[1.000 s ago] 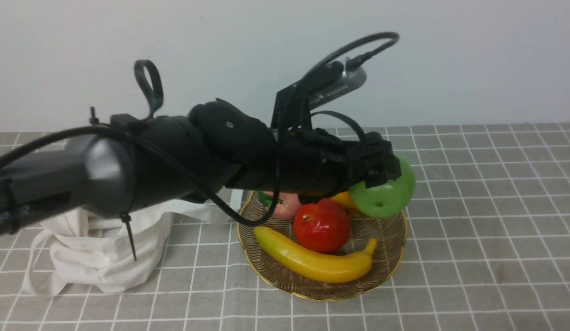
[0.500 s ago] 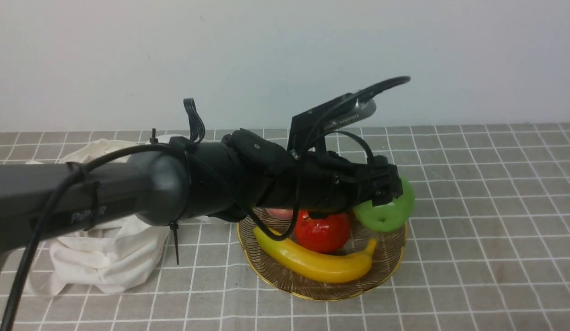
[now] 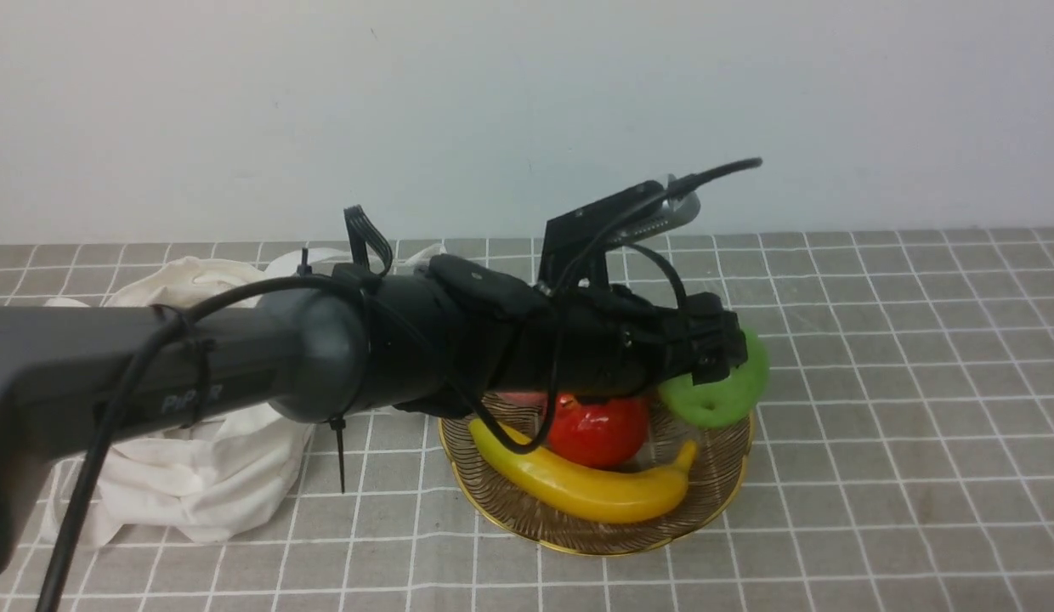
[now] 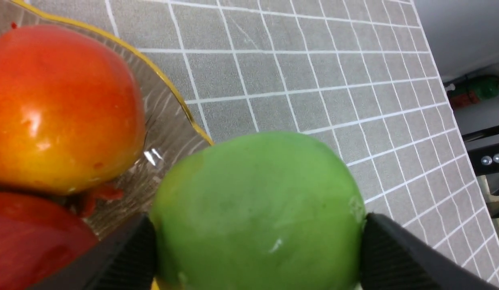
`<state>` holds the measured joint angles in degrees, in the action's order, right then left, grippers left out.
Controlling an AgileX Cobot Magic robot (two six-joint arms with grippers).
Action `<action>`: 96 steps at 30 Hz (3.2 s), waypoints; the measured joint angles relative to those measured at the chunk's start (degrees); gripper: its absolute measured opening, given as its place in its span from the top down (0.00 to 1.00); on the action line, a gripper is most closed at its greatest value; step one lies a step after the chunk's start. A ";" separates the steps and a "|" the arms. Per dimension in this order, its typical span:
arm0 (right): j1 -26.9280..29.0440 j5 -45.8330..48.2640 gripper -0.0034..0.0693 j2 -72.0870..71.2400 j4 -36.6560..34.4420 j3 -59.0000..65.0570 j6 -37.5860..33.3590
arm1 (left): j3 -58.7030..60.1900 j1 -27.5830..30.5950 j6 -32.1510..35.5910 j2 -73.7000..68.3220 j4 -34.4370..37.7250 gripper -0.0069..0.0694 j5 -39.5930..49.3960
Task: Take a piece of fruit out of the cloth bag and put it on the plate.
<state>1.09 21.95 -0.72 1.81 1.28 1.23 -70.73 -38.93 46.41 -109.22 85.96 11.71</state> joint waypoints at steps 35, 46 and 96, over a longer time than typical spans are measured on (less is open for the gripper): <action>0.00 0.00 0.98 0.00 0.00 0.00 0.00 | 0.00 0.00 22.80 16.91 8.97 0.91 -4.87; 0.00 0.00 0.98 0.00 0.00 0.00 0.00 | 0.00 0.00 36.09 32.08 12.81 0.92 -21.98; 0.00 0.00 0.98 0.00 0.00 0.00 0.00 | 19.72 0.00 -1.16 80.58 -33.82 0.92 -17.02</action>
<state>1.09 21.95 -0.72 1.81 1.28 1.23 -51.01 -38.93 45.26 -28.65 52.14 -5.31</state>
